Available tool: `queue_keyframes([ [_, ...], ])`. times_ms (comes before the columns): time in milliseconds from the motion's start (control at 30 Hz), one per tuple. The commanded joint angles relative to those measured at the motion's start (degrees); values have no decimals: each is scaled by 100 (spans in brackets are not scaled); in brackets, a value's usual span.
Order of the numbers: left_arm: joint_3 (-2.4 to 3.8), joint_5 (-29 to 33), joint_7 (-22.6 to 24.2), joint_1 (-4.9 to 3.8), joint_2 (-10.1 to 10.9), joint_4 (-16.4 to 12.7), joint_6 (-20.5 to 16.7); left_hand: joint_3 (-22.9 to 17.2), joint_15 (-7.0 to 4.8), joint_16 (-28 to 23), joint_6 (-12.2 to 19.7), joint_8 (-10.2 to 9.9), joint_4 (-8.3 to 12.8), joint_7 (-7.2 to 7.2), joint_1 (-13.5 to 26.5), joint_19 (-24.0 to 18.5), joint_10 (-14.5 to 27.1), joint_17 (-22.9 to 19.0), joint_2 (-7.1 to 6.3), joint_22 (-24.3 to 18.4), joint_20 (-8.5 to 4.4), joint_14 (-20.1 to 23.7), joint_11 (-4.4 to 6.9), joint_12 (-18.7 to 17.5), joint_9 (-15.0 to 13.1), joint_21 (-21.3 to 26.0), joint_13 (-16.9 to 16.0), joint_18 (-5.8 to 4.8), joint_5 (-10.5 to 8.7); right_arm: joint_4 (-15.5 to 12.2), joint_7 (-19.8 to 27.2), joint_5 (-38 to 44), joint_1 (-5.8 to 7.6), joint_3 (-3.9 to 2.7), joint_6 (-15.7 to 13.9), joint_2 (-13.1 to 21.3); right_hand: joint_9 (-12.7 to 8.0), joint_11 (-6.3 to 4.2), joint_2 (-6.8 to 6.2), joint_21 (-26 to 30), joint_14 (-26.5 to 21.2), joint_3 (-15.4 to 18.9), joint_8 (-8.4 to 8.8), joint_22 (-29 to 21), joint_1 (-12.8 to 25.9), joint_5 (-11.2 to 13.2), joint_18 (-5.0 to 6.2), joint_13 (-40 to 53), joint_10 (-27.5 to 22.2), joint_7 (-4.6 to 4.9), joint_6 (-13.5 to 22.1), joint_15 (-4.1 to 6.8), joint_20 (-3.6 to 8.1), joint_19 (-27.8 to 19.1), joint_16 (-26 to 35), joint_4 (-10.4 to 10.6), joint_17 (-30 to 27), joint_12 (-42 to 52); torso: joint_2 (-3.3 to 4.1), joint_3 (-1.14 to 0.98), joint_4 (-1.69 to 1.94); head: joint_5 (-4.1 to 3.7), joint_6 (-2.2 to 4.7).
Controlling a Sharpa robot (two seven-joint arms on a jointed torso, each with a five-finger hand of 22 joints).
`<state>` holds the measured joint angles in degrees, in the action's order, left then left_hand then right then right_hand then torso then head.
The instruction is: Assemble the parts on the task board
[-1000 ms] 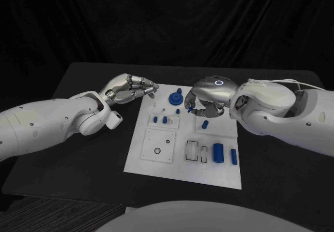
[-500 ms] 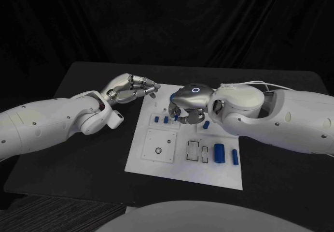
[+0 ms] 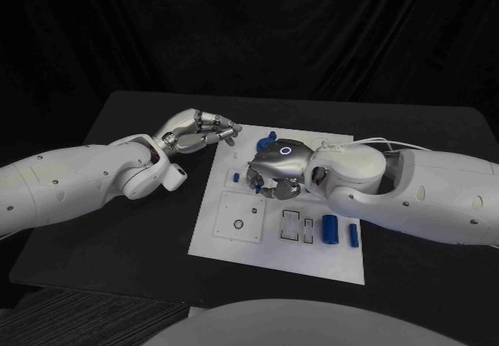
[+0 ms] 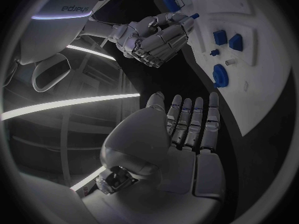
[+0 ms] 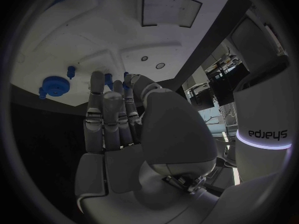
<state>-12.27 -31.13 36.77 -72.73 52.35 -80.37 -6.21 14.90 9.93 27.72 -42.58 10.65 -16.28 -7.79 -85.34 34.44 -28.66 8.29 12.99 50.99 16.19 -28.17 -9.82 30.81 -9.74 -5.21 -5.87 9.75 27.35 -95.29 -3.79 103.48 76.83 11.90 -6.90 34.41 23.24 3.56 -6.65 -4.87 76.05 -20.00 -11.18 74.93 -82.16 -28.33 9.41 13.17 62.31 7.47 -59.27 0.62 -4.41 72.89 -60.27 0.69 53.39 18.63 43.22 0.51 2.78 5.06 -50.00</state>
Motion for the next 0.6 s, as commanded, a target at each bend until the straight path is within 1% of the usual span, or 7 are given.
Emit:
queue_keyframes([
  [33,5,35,91,6,2,-5,33,-23,-15,25,-30,31,-12,0,-40,28,-4,-6,6,-7,5,-42,-47,40,5,-38,8,44,16,-101,-55,315,-41,-4,-236,30,7,31,16,-30,-24,4,39,156,29,41,58,-5,7,-2,27,10,-7,-28,0,-38,5,-23,-7,6,-3,26,0],
  [233,4,35,96,6,20,-13,10,-39,-15,27,-35,36,-12,1,-54,31,-10,-8,16,-9,6,-45,-46,44,7,-40,8,44,18,-201,-80,366,-78,-4,-247,72,5,30,17,-33,-21,3,43,155,27,48,59,-6,12,-4,22,12,-7,-28,-3,-43,6,-25,-13,13,-13,54,0],
  [500,4,35,87,6,21,-20,10,-43,-15,27,-36,37,-12,0,-57,32,-11,-9,18,-10,6,-46,-45,44,8,-40,8,44,18,-214,-100,380,-132,-3,-200,80,3,31,15,-34,-27,5,48,155,31,54,59,-8,11,-3,22,11,-7,-29,9,-44,-9,-29,-17,17,-20,80,0],
  [567,4,35,84,6,20,-19,11,-43,-15,27,-36,37,-12,0,-57,32,-11,-9,18,-10,6,-46,-45,44,8,-40,8,44,18,-205,-101,381,-146,-3,-188,78,3,31,15,-34,-27,5,48,155,31,54,59,-8,11,-3,22,11,-7,-29,9,-44,-9,-29,-19,22,-22,79,0],
  [600,4,35,82,6,19,-18,11,-43,-15,27,-36,37,-12,0,-57,32,-11,-9,18,-10,6,-46,-45,44,8,-40,8,44,18,-200,-102,381,-155,-3,-185,77,2,31,15,-34,-31,6,51,155,34,58,59,-9,10,-2,23,11,-8,-30,18,-44,-19,-32,-16,19,-18,75,0],
])
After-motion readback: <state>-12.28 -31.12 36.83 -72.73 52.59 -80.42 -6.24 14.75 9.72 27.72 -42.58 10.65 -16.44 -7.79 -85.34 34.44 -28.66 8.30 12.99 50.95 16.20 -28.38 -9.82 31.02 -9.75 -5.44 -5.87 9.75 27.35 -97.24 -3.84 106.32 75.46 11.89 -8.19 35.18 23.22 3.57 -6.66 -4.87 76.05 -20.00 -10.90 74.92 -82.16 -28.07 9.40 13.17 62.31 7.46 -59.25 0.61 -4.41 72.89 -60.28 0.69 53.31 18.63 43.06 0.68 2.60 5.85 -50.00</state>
